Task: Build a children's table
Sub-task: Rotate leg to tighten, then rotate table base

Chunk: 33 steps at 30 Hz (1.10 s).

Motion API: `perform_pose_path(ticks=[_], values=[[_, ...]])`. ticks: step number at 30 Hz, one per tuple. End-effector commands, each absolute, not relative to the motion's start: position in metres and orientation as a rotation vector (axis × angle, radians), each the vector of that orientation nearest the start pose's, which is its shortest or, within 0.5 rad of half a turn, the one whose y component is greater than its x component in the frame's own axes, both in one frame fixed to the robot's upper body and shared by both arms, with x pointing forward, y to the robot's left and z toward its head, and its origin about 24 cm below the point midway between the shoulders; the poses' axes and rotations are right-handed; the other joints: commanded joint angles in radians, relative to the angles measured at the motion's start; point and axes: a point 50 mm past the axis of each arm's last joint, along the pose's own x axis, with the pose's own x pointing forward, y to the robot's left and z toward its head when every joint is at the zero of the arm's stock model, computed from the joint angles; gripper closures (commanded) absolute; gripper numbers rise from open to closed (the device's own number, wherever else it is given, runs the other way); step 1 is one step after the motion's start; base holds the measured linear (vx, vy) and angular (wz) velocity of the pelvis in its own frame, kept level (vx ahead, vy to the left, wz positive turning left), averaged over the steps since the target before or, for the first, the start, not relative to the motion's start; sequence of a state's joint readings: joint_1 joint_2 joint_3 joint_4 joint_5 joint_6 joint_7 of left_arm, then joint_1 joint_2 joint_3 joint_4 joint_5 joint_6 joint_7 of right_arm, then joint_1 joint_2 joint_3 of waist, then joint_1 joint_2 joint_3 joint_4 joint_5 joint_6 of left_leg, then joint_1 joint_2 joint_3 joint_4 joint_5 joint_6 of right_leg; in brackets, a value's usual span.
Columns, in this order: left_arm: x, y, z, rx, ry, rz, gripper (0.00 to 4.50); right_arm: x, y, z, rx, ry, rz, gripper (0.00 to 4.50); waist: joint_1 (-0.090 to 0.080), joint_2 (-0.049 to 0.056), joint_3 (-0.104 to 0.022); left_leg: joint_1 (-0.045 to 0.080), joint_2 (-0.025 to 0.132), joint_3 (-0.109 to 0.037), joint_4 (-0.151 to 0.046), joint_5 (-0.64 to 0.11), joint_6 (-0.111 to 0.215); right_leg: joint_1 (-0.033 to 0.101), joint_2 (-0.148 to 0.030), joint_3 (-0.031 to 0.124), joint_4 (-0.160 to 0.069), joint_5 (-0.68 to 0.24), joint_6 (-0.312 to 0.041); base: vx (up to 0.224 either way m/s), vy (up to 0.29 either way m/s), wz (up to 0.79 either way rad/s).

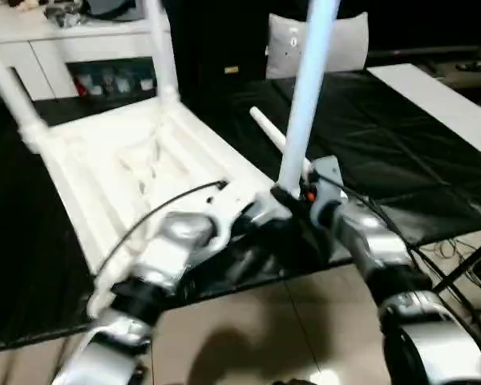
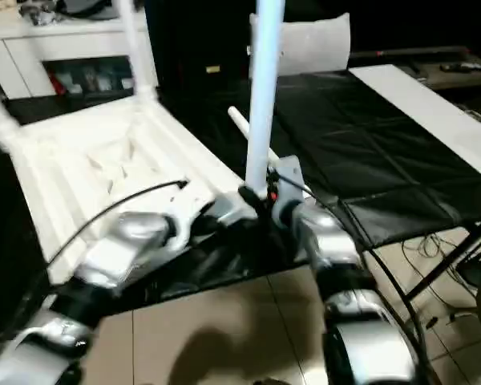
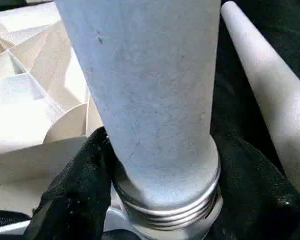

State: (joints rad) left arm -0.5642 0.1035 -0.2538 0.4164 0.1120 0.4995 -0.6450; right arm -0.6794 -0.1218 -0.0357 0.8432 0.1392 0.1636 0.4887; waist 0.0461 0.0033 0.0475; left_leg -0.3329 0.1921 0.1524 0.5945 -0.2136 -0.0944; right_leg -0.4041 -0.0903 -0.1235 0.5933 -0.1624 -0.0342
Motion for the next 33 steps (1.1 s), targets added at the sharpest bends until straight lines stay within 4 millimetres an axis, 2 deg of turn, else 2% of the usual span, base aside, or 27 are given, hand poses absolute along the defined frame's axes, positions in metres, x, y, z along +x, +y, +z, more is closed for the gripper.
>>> perform_pose_path(ticks=[1,5,6,8,10,12,14,16,18,20,21,22,23,24,26,27,30,33], values=[[0.326,0.053,0.065,0.274,0.385,-0.892,4.5,0.347,-0.107,0.022,0.108,0.436,0.587,1.28,0.008,-0.006,-0.063,-0.022,0.024,0.001,-0.067,-0.14,0.087,0.06,-0.06,0.05,-0.087,-0.362,-0.137,0.0,0.0,0.0],[0.331,0.067,0.063,0.32,0.401,-0.831,4.5,0.349,-0.116,0.025,0.12,0.405,0.576,0.92,0.011,-0.004,-0.061,-0.02,0.024,0.004,-0.067,-0.145,0.091,0.06,-0.061,0.05,-0.087,-0.367,-0.149,0.0,0.0,0.0],[0.334,0.069,0.062,0.323,0.404,-0.804,4.5,0.35,-0.12,0.027,0.112,0.386,0.569,0.71,0.011,-0.004,-0.06,-0.019,0.024,0.004,-0.068,-0.149,0.09,0.06,-0.061,0.05,-0.089,-0.376,-0.146,0.0,0.0,0.0],[0.337,0.072,0.062,0.33,0.403,-0.777,4.5,0.351,-0.126,0.029,0.1,0.364,0.556,0.58,0.013,-0.006,-0.059,-0.017,0.023,0.004,-0.068,-0.164,0.085,0.058,-0.06,0.049,-0.093,-0.408,-0.13,0.0,0.0,0.0],[0.339,0.073,0.063,0.335,0.398,-0.763,4.5,0.35,-0.134,0.03,0.061,0.349,0.536,0.46,0.013,-0.007,-0.06,-0.021,0.023,0.002,-0.069,-0.163,0.081,0.061,-0.062,0.048,-0.093,-0.418,-0.12,0.0,0.0,0.0],[0.341,0.074,0.063,0.337,0.393,-0.756,4.5,0.349,-0.138,0.031,0.062,0.347,0.534,0.21,0.012,-0.007,-0.061,-0.023,0.023,0.002,-0.069,-0.149,0.086,0.062,-0.061,0.049,-0.091,-0.394,-0.124,0.0,0.0,0.0],[0.342,0.074,0.064,0.337,0.39,-0.752,4.5,0.347,-0.143,0.031,0.085,0.342,0.536,0.08,0.017,-0.009,-0.062,-0.02,0.023,0.004,-0.067,-0.139,0.096,0.06,-0.06,0.051,-0.089,-0.371,-0.128,0.0,0.0,0.0],[0.344,0.074,0.064,0.318,0.388,-0.75,4.5,0.341,-0.151,0.032,0.109,0.339,0.536,0.03,0.018,-0.011,-0.062,-0.024,0.023,0.004,-0.067,-0.123,0.103,0.064,-0.058,0.051,-0.087,-0.351,-0.129,0.0,0.0,0.0],[0.344,0.074,0.064,0.318,0.388,-0.75,4.5,0.341,-0.151,0.032,0.109,0.339,0.536,0.03,0.019,-0.012,-0.066,-0.028,0.022,0.003,-0.066,-0.096,0.106,0.068,-0.06,0.05,-0.082,-0.328,-0.138,0.0,0.0,0.0],[0.348,0.075,0.063,0.309,0.389,-0.727,4.5,0.338,-0.159,0.035,0.117,0.333,0.512,0.03,0.021,-0.002,-0.063,-0.025,0.019,0.005,-0.064,-0.09,0.11,0.063,-0.055,0.051,-0.087,-0.315,-0.138,0.0,0.0,0.0],[0.35,0.075,0.063,0.302,0.387,-0.719,4.07,0.336,-0.163,0.036,0.122,0.331,0.5,0.0,0.021,-0.006,-0.066,-0.025,0.021,0.004,-0.063,-0.089,0.112,0.065,-0.056,0.052,-0.081,-0.295,-0.145,0.0,0.0,0.0],[0.352,0.076,0.064,0.296,0.382,-0.717,3.97,0.336,-0.166,0.037,0.095,0.32,0.483,0.0,0.024,-0.004,-0.07,-0.029,0.02,0.003,-0.062,-0.072,0.114,0.068,-0.056,0.051,-0.078,-0.272,-0.144,0.0,0.0,0.0],[0.352,0.076,0.064,0.296,0.382,-0.717,3.97,0.336,-0.166,0.037,0.095,0.32,0.483,0.0,0.023,-0.006,-0.071,-0.032,0.02,0.003,-0.059,-0.058,0.117,0.068,-0.056,0.051,-0.075,-0.246,-0.149,0.0,0.0,0.0],[0.353,0.076,0.066,0.289,0.372,-0.716,3.94,0.336,-0.168,0.038,0.088,0.323,0.474,0.0,0.023,-0.002,-0.073,-0.035,0.018,0.003,-0.056,-0.042,0.122,0.069,-0.056,0.05,-0.074,-0.223,-0.158,0.0,0.0,0.0],[0.354,0.075,0.069,0.282,0.352,-0.72,3.64,0.336,-0.169,0.04,0.061,0.309,0.477,0.0,0.024,-0.002,-0.073,-0.034,0.019,0.004,-0.055,-0.039,0.128,0.066,-0.056,0.049,-0.074,-0.216,-0.166,0.0,0.0,0.0],[0.356,0.075,0.076,0.276,0.307,-0.715,3.55,0.334,-0.169,0.041,0.027,0.338,0.487,0.0,0.024,0.0,-0.071,-0.035,0.019,0.005,-0.055,-0.044,0.132,0.066,-0.054,0.048,-0.075,-0.217,-0.171,0.0,0.0,0.0],[0.355,0.078,0.079,0.274,0.289,-0.716,3.31,0.332,-0.168,0.043,-0.001,0.345,0.519,0.0,0.024,-0.001,-0.071,-0.035,0.022,0.004,-0.056,-0.044,0.135,0.066,-0.055,0.049,-0.072,-0.211,-0.172,0.0,0.0,0.0],[0.353,0.089,0.089,0.253,0.257,-0.698,3.31,0.325,-0.16,0.049,-0.051,0.355,0.666,0.0,0.025,-0.001,-0.069,-0.036,0.027,0.003,-0.057,-0.058,0.136,0.068,-0.056,0.049,-0.069,-0.209,-0.177,0.0,0.0,0.0]])
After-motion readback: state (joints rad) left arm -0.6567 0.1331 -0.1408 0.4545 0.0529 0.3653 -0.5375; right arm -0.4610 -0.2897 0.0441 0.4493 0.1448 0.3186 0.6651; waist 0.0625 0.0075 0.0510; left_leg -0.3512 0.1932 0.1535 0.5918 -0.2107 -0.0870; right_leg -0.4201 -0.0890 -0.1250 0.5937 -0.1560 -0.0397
